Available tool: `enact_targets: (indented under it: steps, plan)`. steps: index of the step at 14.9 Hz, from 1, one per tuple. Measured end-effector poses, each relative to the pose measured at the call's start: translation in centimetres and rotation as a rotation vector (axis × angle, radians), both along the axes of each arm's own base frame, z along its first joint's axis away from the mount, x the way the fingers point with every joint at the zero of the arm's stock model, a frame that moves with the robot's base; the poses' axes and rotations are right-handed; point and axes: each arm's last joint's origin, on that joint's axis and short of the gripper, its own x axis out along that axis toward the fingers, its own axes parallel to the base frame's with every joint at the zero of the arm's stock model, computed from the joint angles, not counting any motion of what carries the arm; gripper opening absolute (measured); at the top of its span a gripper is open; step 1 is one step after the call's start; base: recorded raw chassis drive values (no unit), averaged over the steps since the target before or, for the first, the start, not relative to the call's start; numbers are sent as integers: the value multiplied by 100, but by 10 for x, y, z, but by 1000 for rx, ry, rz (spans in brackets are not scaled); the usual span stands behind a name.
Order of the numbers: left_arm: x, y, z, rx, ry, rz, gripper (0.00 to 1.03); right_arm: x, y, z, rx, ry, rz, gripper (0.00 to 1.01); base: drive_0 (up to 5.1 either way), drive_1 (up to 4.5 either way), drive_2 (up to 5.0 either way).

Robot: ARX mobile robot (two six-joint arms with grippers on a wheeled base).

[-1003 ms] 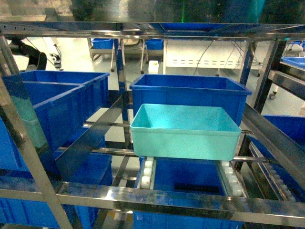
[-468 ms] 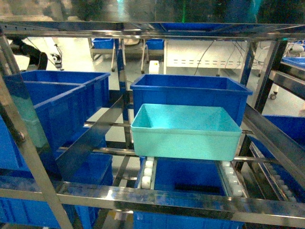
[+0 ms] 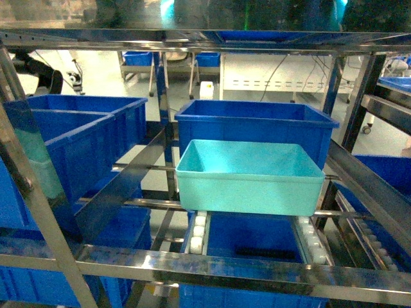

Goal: Organize blue bins on left shelf correctly

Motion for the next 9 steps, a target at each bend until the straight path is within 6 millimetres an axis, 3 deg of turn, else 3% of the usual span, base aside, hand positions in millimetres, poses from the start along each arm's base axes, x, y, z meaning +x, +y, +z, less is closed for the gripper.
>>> enact_targets:
  steps: [6, 9]
  plan:
    - [-15, 0, -20, 2, 38, 3, 2, -15, 0, -15, 0, -16, 0, 2, 0, 0, 0]
    - [-19, 0, -17, 2, -2, 3, 2, -19, 0, -15, 0, -15, -1, 2, 0, 0, 0]
